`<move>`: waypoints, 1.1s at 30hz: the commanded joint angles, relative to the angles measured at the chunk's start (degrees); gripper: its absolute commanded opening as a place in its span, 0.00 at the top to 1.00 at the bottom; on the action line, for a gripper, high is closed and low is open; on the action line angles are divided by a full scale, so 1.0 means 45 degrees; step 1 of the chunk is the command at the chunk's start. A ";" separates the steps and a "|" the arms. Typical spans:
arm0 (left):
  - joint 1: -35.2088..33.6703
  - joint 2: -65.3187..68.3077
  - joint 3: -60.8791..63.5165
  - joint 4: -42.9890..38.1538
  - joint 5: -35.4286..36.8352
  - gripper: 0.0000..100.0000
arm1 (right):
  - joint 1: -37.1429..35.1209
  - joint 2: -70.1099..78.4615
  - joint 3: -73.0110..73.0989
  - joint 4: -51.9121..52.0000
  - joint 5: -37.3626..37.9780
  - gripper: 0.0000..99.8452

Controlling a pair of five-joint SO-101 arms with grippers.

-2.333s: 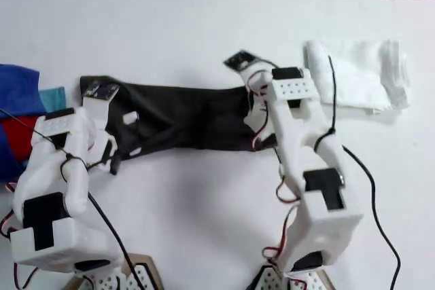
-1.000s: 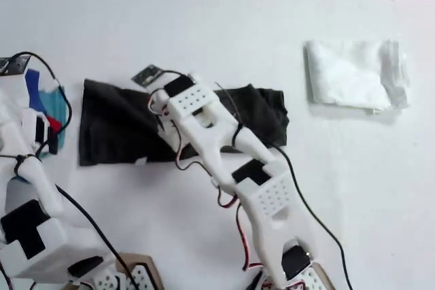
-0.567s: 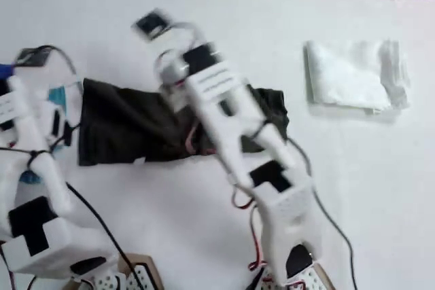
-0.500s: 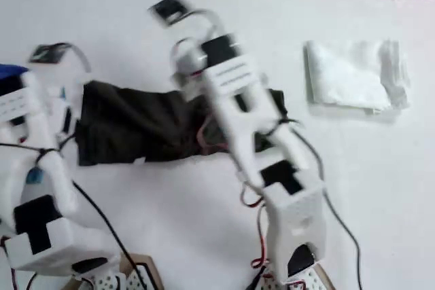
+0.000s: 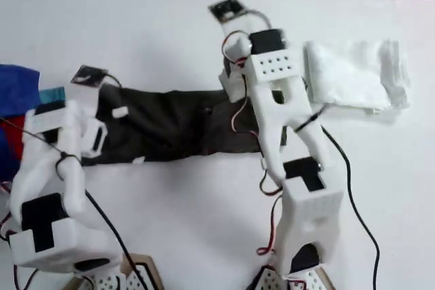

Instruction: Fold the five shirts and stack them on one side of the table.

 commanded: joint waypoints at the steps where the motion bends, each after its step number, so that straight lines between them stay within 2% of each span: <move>1: -0.1035 -0.0059 -0.0010 -0.0274 -0.0762 0.84 | 0.0537 0.0440 0.0000 -0.1162 0.0137 0.98; 9: -0.1309 -0.0059 0.0557 -0.0254 -0.1817 0.84 | 0.1338 0.1104 0.0000 -0.1651 0.0176 0.98; 14: -0.1309 -0.0195 0.0479 -0.0020 -0.1778 0.84 | 0.1709 0.0713 0.0000 -0.1260 0.0195 0.98; 21: -0.1309 -0.0195 -0.2803 0.3360 -0.1680 0.84 | 0.1651 -0.1084 0.0098 -0.0440 0.0195 0.98; 23: -0.1289 -0.0176 -0.4132 0.3985 -0.1035 0.84 | 0.1651 -0.1455 0.0117 -0.0264 0.0195 0.98; 26: -0.1172 -0.0059 -0.5695 0.3985 0.0332 0.84 | 0.1690 -0.1729 0.0117 0.0147 0.0195 0.98; 33: 0.0625 0.0821 -0.5245 0.1778 0.2032 0.84 | 0.1690 -0.1807 0.0059 0.0342 0.0195 0.98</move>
